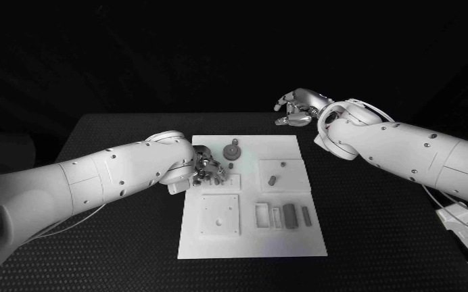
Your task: Assemble the parts on the task board
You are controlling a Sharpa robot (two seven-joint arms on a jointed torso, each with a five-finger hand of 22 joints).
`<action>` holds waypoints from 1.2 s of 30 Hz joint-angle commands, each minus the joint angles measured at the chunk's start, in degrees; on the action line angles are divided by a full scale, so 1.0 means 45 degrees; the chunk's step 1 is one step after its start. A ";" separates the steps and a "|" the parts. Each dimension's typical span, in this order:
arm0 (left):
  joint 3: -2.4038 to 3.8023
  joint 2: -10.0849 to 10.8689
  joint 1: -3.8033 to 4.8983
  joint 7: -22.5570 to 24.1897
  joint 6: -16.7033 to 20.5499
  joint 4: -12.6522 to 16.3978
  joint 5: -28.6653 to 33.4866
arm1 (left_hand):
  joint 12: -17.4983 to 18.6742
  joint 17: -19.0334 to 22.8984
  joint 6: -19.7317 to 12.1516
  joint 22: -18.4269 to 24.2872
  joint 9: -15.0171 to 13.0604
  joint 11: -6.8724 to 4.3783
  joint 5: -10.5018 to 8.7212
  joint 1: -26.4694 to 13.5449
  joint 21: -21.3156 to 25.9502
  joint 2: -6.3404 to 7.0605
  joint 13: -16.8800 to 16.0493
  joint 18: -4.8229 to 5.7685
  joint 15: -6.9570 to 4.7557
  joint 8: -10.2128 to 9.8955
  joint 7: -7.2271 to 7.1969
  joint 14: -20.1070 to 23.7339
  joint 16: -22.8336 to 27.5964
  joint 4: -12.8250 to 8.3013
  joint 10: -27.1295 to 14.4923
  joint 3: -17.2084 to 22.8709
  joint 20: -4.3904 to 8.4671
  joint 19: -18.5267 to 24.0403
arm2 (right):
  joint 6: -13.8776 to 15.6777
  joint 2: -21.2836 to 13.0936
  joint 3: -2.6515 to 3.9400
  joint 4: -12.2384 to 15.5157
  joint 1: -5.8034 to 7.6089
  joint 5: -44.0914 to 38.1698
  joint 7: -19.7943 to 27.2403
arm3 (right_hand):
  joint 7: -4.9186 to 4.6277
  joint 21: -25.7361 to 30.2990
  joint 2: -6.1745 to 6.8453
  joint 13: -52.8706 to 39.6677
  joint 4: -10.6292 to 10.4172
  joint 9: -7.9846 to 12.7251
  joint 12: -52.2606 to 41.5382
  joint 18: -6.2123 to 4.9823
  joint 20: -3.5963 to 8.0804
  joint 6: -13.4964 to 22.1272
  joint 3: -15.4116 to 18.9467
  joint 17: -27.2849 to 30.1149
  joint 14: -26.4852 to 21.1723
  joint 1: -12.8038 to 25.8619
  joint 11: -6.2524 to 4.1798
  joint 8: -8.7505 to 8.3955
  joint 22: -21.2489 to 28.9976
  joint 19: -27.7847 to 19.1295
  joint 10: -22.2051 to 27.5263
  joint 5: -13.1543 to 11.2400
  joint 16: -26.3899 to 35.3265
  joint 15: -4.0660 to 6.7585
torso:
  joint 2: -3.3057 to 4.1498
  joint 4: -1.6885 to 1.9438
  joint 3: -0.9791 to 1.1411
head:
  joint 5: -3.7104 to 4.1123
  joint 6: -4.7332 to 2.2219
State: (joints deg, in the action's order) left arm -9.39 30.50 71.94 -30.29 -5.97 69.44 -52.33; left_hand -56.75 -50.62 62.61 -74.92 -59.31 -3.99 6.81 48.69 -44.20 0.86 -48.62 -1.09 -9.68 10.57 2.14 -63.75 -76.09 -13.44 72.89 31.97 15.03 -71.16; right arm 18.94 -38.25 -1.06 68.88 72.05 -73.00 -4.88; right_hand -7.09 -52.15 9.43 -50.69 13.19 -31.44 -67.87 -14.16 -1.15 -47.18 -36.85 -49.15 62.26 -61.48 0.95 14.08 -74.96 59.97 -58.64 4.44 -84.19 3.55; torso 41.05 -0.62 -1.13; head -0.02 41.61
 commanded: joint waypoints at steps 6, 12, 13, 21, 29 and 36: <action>0.0437 0.0420 0.0007 0.0936 -0.0072 0.0269 0.1081 | -0.0074 0.0024 -0.0230 -0.0268 -0.0018 0.0082 -0.0515 0.1254 -0.0068 -0.1128 0.0045 -0.0667 0.0030 -0.0104 0.0156 0.0060 -0.0091 -0.0662 -0.0007 0.0776 -0.0025 0.0026 | -0.0085 -0.0301 0.0002 0.0762 -0.0142 -0.0039 0.0864 | -0.0461 0.0077 -0.0154 0.0030 0.0093 0.0033 -0.0073 -0.0186 -0.0044 -0.0506 0.0026 0.0018 -0.0061 -0.0106 0.0406 -0.0073 -0.0202 -0.0072 0.1157 0.0028 -0.0026 -0.0052 | -0.0010 0.0009 0.0000 | -0.0006 -0.0115; 0.0732 0.1112 0.0050 0.2782 -0.0499 0.0776 0.1839 | -0.0063 0.0043 -0.0236 -0.0260 -0.0011 0.0099 -0.0798 0.1255 -0.0055 -0.1177 0.0074 -0.0659 0.0048 -0.0140 0.0173 0.0107 -0.0069 -0.0648 -0.0045 0.0754 -0.0043 0.0081 | 0.0027 -0.0671 -0.0009 0.1708 -0.0265 0.0315 0.1600 | -0.0489 0.0067 -0.0445 0.0064 0.0434 0.0085 -0.0137 -0.0186 -0.0032 -0.0418 -0.0012 0.0028 -0.0035 -0.0381 0.0430 -0.0128 -0.0211 -0.0060 0.1115 0.0024 -0.0041 -0.0077 | -0.0031 0.0037 0.0005 | -0.0006 -0.0318; 0.0738 0.1182 0.0064 0.2973 -0.0503 0.0828 0.1887 | -0.0058 0.0047 -0.0240 -0.0258 -0.0011 0.0102 -0.0811 0.1254 -0.0051 -0.1181 0.0078 -0.0658 0.0051 -0.0144 0.0175 0.0116 -0.0062 -0.0648 -0.0054 0.0751 -0.0046 0.0090 | 0.0027 -0.0711 -0.0014 0.1801 -0.0282 0.0352 0.1665 | -0.0491 0.0064 -0.0463 0.0066 0.0463 0.0090 -0.0143 -0.0186 -0.0031 -0.0413 -0.0011 0.0028 -0.0032 -0.0397 0.0432 -0.0132 -0.0212 -0.0056 0.1110 0.0024 -0.0043 -0.0078 | -0.0026 0.0030 0.0005 | -0.0007 -0.0330; 0.0749 0.1753 0.0092 0.5654 -0.0906 0.1128 0.2513 | 0.0087 0.0119 -0.0293 -0.0228 -0.0027 0.0167 -0.0890 0.1239 0.0073 -0.1182 0.0160 -0.0622 0.0120 -0.0196 0.0227 0.0327 0.0086 -0.0612 -0.0288 0.0691 -0.0111 0.0300 | -0.0269 -0.1001 -0.0240 0.2754 -0.0446 0.0421 0.2362 | -0.0514 0.0060 -0.0611 0.0087 0.0702 0.0151 -0.0188 -0.0186 -0.0034 -0.0358 -0.0030 0.0035 -0.0023 -0.0577 0.0453 -0.0175 -0.0214 -0.0059 0.1099 0.0031 -0.0048 -0.0097 | -0.0009 -0.0009 0.0001 | -0.0029 -0.0694; 0.0742 0.2096 0.0087 0.7761 -0.0915 0.1122 0.3044 | 0.0659 0.0339 -0.0590 -0.0149 -0.0262 0.0356 -0.0893 0.0970 0.0709 -0.1731 0.0370 -0.0402 0.0473 -0.0246 0.0397 0.1422 0.0626 -0.0682 -0.1422 0.0147 -0.0451 0.1435 | -0.0567 -0.1117 -0.0574 0.3483 -0.0611 0.0015 0.2681 | -0.0468 0.0054 -0.0700 0.0124 0.0770 0.0330 -0.0213 -0.0186 -0.0040 -0.0011 -0.0078 0.0036 -0.0048 -0.0984 0.0418 -0.0377 -0.0230 -0.0115 0.1125 0.0026 -0.0055 -0.0077 | -0.0012 0.0008 0.0009 | 0.0000 -0.1006; 0.0737 0.2226 0.0084 0.8159 -0.1354 0.1028 0.3015 | 0.0752 0.0353 -0.0710 -0.0198 -0.0436 0.0327 -0.0896 0.1168 0.0917 -0.1945 0.0408 -0.0373 0.0645 -0.0227 0.0322 0.1942 0.0641 -0.0713 -0.1847 -0.0546 -0.0596 0.1896 | -0.0786 -0.1084 -0.0730 0.3872 -0.0771 -0.0337 0.2891 | -0.0286 0.0041 -0.0584 0.0176 0.0782 0.0507 -0.0208 -0.0186 -0.0063 0.0471 -0.0011 0.0036 -0.0093 -0.1332 0.0252 -0.0584 -0.0237 -0.0183 0.1146 0.0023 -0.0050 0.0071 | -0.0003 -0.0005 0.0012 | -0.0007 -0.1127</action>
State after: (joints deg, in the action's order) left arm -6.10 40.56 72.28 2.47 -9.89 74.00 -40.12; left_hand -53.59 -49.07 59.21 -74.90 -61.04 -2.64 2.39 51.66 -40.21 -5.68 -46.86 -1.05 -6.61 9.25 3.88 -55.50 -73.16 -16.14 64.97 29.26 11.66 -63.03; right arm 17.12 -43.19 -4.35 85.98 68.64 -72.66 6.13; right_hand -8.37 -52.15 6.94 -49.92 16.55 -29.19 -68.54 -14.59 -1.55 -45.29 -37.15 -49.03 61.80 -67.14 1.66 11.77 -74.96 59.56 -57.91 4.44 -84.20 3.57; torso 41.04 -0.63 -1.10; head -0.01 36.69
